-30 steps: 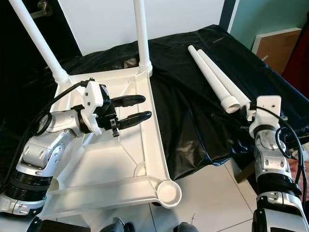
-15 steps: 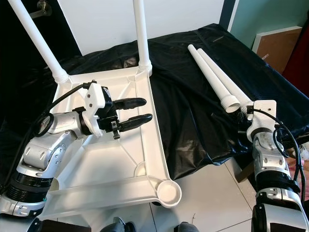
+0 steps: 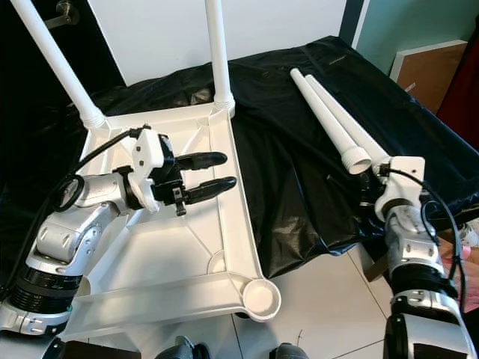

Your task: Building children table

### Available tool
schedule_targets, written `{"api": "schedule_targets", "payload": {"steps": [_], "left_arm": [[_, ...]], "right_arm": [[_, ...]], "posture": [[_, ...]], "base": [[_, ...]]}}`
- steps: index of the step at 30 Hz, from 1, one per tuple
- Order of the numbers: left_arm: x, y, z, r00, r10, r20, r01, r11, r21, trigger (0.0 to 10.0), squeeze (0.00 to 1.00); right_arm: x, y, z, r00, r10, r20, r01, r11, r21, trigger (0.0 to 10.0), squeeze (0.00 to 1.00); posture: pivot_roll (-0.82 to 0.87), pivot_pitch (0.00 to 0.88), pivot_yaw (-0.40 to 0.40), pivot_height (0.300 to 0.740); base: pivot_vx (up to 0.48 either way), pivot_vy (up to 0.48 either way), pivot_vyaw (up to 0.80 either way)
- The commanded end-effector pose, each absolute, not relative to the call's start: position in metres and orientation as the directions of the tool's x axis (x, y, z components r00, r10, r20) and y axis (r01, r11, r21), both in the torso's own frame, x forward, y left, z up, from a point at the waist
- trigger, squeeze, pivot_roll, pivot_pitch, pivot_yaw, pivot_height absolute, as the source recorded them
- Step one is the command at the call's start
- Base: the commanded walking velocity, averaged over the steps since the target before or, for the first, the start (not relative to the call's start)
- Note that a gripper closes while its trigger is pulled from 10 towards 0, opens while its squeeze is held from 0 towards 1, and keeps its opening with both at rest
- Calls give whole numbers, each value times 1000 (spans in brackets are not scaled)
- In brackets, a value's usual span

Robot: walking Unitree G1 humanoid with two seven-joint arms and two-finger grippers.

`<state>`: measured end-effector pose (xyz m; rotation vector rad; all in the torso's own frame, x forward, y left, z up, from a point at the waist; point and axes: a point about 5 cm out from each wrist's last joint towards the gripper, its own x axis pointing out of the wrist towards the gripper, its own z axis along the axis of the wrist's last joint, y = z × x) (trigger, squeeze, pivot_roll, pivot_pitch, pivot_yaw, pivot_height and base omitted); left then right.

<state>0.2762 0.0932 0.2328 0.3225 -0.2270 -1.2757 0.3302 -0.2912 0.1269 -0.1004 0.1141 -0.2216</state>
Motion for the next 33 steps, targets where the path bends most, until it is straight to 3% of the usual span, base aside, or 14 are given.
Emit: {"api": "schedule_targets", "payload": {"steps": [1,3,4,5,6,8,9,11,12,26,27,33], "left_arm": [[275,93,237,313,-950,0,878,289,381,10000,0],[275,93,237,313,-950,0,878,289,381,10000,0],[275,93,237,315,-949,-1,877,291,383,10000,0],[275,93,237,315,-949,-1,877,291,383,10000,0],[275,94,237,317,-948,-2,876,292,385,10000,0],[275,94,237,318,-948,-4,875,292,387,10000,0],[275,95,239,317,-948,-5,874,290,390,10000,0],[275,95,239,317,-949,-5,874,290,391,10000,0],[275,95,239,316,-949,-7,873,288,393,10000,0],[276,99,241,327,-945,-18,868,293,402,10000,0],[276,99,242,329,-944,-19,867,294,403,10000,0],[276,101,243,335,-942,-21,863,298,408,10000,0]], "right_arm": [[328,-284,119,975,-197,-105,191,979,-72,10000,0],[328,-284,119,975,-197,-105,191,979,-72,10000,0],[327,-278,115,978,-176,-108,171,984,-53,4980,0],[327,-278,115,978,-176,-108,171,984,-53,4980,0],[326,-273,111,981,-160,-106,157,987,-38,0,0],[326,-271,110,983,-150,-102,147,989,-33,0,0],[328,-271,110,984,-149,-93,147,989,-25,3686,0],[329,-271,110,985,-149,-92,148,989,-23,3686,0],[331,-272,111,984,-154,-88,153,988,-24,10000,0],[350,-256,120,996,-82,-44,79,996,-51,10000,0],[353,-253,121,996,-80,-42,78,996,-43,0,0],[356,-245,123,997,-72,-18,72,997,-26,0,0]], "posture": [[-77,98,62,740],[-77,98,62,740],[-74,99,66,740],[-74,99,66,740],[-71,98,69,740],[-69,97,73,740],[-65,97,75,740],[-65,97,75,740],[-63,97,77,740],[-36,93,92,740],[-34,93,92,740],[-20,90,87,740]], "base": [[0,0,0],[0,0,0],[0,0,0],[0,0,0],[0,0,0],[0,0,0],[0,0,0],[0,0,0],[0,0,0],[0,0,0],[0,0,0],[0,0,0]]}}
